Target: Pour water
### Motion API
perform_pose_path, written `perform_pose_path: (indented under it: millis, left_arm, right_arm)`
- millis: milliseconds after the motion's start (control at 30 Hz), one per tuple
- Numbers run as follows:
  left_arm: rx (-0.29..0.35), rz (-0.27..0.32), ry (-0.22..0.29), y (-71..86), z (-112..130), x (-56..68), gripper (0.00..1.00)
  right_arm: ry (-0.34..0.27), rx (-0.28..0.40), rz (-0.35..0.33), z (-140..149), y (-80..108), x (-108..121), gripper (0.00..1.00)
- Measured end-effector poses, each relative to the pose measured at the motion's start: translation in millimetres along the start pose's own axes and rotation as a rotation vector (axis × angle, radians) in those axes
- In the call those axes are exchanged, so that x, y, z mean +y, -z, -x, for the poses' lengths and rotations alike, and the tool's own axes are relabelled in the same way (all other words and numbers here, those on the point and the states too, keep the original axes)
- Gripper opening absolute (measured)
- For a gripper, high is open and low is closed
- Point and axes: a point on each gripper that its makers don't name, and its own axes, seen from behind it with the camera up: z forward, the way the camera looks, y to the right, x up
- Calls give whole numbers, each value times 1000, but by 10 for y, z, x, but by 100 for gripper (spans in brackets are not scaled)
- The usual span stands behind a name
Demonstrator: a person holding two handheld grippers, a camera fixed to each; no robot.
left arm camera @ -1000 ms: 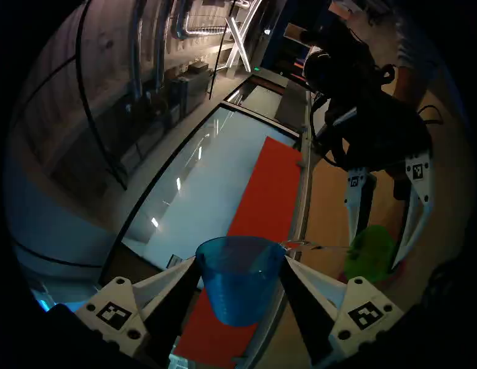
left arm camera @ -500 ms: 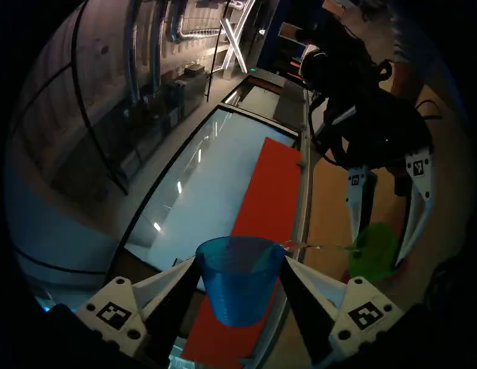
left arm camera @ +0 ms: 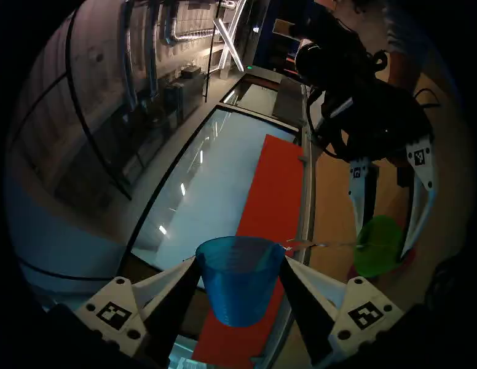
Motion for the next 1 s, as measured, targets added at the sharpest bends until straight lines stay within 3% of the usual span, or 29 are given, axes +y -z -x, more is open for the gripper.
perform_pose_path:
  millis: [1000]
  left_arm:
    - [-11, 8, -136, -72, -82, -25, 86]
  right_arm:
    - [5, 9, 3, -50, -5, 2, 90]
